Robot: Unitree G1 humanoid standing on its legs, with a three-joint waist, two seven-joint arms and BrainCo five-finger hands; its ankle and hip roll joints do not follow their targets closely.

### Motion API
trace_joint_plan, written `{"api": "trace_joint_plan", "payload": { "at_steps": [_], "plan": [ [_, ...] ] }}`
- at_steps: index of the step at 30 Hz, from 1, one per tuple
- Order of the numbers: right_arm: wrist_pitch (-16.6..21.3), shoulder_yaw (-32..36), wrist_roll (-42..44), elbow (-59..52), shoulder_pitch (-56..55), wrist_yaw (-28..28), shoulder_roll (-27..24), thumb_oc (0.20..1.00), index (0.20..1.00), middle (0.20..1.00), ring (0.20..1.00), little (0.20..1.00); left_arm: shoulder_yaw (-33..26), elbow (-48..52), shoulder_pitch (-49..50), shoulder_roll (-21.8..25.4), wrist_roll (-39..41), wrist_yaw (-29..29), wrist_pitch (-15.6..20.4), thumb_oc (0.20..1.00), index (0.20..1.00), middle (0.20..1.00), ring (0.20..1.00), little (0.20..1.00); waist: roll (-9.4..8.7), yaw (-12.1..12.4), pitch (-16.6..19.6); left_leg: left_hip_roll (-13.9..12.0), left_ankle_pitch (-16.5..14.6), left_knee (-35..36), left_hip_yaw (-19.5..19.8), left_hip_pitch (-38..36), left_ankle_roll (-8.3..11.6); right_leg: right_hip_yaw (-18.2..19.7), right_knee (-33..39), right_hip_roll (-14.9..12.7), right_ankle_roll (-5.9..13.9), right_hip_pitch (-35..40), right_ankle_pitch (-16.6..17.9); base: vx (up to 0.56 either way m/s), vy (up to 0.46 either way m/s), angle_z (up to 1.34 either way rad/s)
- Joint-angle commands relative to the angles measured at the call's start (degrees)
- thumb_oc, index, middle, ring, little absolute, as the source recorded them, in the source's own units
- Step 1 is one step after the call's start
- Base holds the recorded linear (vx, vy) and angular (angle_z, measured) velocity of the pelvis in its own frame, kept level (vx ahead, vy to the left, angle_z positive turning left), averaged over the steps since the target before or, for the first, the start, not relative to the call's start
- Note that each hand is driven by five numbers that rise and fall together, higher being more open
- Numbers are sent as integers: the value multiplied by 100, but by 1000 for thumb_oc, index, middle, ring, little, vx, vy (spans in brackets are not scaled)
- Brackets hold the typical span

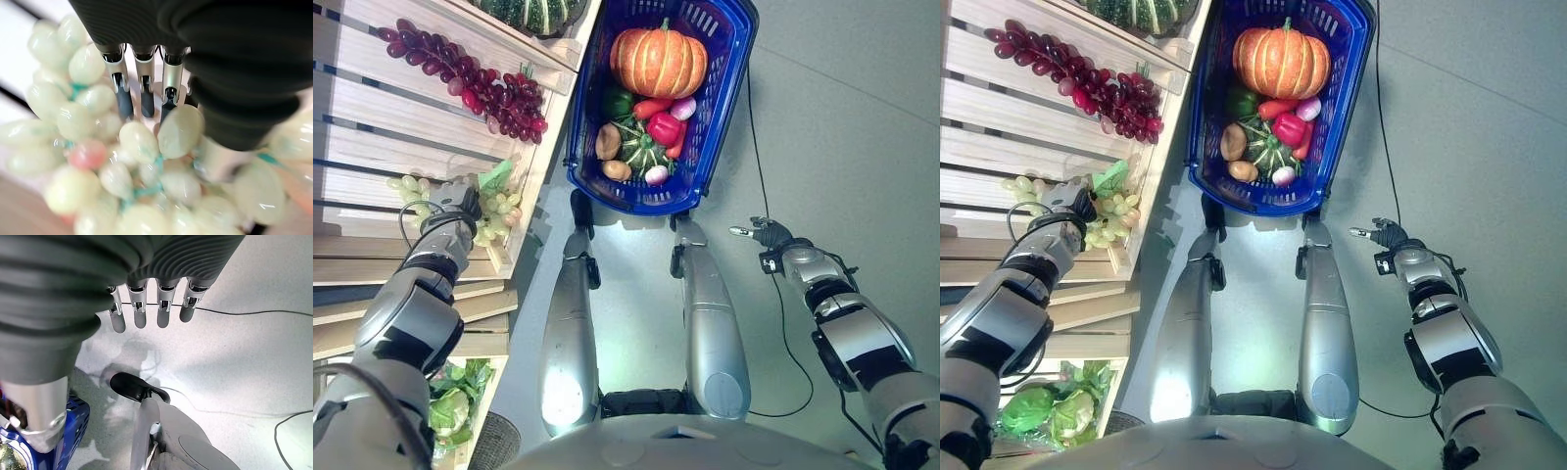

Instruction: Pick up fruits and vegetables into the basket

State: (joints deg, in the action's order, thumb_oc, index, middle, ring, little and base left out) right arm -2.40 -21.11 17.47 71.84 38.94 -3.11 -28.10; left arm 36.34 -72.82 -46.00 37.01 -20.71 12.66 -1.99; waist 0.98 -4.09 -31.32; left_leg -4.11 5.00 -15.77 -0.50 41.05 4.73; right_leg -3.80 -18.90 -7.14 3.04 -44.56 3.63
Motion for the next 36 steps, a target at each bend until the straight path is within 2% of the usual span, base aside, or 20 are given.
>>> {"api": "trace_joint_plan", "payload": {
  "at_steps": [1, 6, 18, 36],
  "plan": [
    [22, -73, 141, 96, -396, -85, -150, 1000, 1000, 1000, 1000, 1000, -456, -367, 284, -168, 466, -227, 237, 1000, 1000, 1000, 1000, 1000, -102, 133, 152, 355, -167, -210, 56, 234, -186, -236, -240, 484, -184, 209, -539, 0, 0, 0],
    [14, -58, 105, 109, -384, -126, -164, 1000, 1000, 1000, 1000, 1000, -599, -389, 340, -195, 744, -318, 305, 1000, 1000, 1000, 1000, 1000, -98, 146, 152, 336, -178, -226, 34, 232, -184, -250, -275, 478, -186, 211, -566, 0, 0, 0],
    [17, -59, 134, 61, -426, -96, -161, 1000, 1000, 1000, 1000, 1000, -581, -286, 380, -207, 775, -327, 357, 1000, 1000, 1000, 1000, 1000, -108, 169, 152, 324, -203, -295, 34, 319, -182, -289, -361, 468, -180, 127, -606, 0, 0, 0],
    [14, -44, 151, 65, -424, -73, -92, 1000, 1000, 1000, 1000, 1000, -746, -359, 489, -402, 1122, -846, 181, 1000, 1000, 1000, 1000, 1000, -157, 182, 152, 323, -221, -335, 41, 342, -179, -295, -366, 476, -182, 123, -609, 0, 0, 0]
  ]
}}
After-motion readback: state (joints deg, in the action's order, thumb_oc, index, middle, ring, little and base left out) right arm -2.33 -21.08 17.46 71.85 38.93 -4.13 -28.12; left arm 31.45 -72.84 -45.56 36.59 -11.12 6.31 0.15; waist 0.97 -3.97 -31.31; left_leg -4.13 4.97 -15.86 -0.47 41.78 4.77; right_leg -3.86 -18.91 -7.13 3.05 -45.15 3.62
